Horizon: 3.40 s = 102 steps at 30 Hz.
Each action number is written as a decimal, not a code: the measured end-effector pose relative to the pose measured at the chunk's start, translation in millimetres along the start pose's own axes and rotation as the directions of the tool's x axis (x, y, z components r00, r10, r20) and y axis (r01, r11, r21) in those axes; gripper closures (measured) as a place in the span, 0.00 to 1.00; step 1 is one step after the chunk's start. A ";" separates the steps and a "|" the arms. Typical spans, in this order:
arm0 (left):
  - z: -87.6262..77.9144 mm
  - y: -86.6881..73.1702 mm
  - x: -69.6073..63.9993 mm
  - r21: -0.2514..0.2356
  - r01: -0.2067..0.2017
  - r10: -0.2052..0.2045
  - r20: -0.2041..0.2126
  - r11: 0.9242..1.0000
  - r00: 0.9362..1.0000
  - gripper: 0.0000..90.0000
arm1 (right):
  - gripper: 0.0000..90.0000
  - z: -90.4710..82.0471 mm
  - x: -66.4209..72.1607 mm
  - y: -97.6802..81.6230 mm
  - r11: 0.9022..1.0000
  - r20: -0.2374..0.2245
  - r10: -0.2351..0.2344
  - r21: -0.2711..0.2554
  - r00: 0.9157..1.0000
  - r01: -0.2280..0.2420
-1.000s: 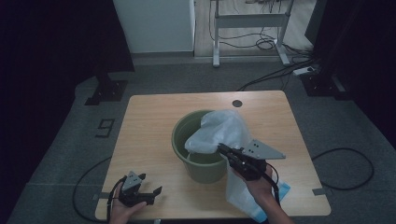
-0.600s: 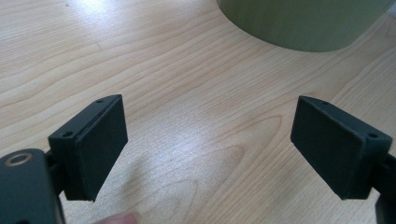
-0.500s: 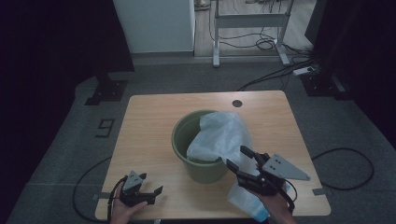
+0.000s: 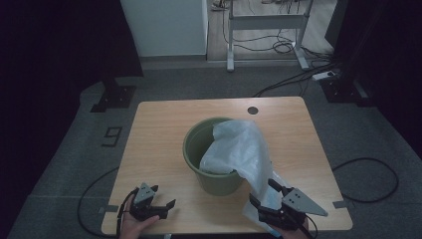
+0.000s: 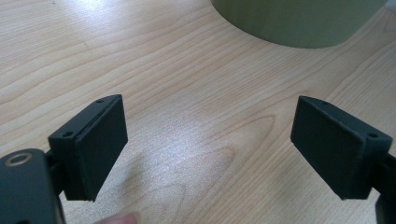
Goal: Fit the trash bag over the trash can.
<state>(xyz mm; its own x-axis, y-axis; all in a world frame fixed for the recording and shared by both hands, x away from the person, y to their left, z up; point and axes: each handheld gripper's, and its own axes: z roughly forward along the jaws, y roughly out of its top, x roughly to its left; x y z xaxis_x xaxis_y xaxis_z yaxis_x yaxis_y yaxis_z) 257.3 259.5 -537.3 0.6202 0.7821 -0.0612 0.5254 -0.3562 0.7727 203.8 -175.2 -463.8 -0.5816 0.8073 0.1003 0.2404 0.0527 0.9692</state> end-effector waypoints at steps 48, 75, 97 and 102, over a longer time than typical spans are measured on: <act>-69.6 90.7 -58.3 -0.289 -0.086 0.085 -0.014 0.953 0.996 0.17 | 0.98 39.4 1.3 101.8 0.967 0.053 -0.253 0.011 0.966 0.253; -46.7 141.3 -101.0 -0.328 -0.163 0.196 0.070 0.930 0.978 0.18 | 0.97 63.8 22.5 113.1 0.975 -0.099 -0.206 0.067 0.973 0.213; -18.3 161.7 -124.0 -0.343 -0.119 0.153 0.072 0.932 0.986 0.34 | 0.93 69.4 20.0 115.8 0.985 -0.123 -0.139 0.086 0.983 0.150; -14.1 164.4 -127.2 -0.338 -0.116 0.155 0.090 0.934 0.984 0.58 | 0.93 68.0 18.1 114.0 0.985 -0.127 -0.140 0.085 0.982 0.151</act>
<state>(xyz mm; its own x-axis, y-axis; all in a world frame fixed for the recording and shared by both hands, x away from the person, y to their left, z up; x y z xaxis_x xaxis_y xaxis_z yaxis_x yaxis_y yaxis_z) 256.5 108.6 -393.6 0.7441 0.6681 0.0028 0.2215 -0.2507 0.9424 273.6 -114.6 -366.8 -0.7033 0.7108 -0.0085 0.2145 0.2236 0.9508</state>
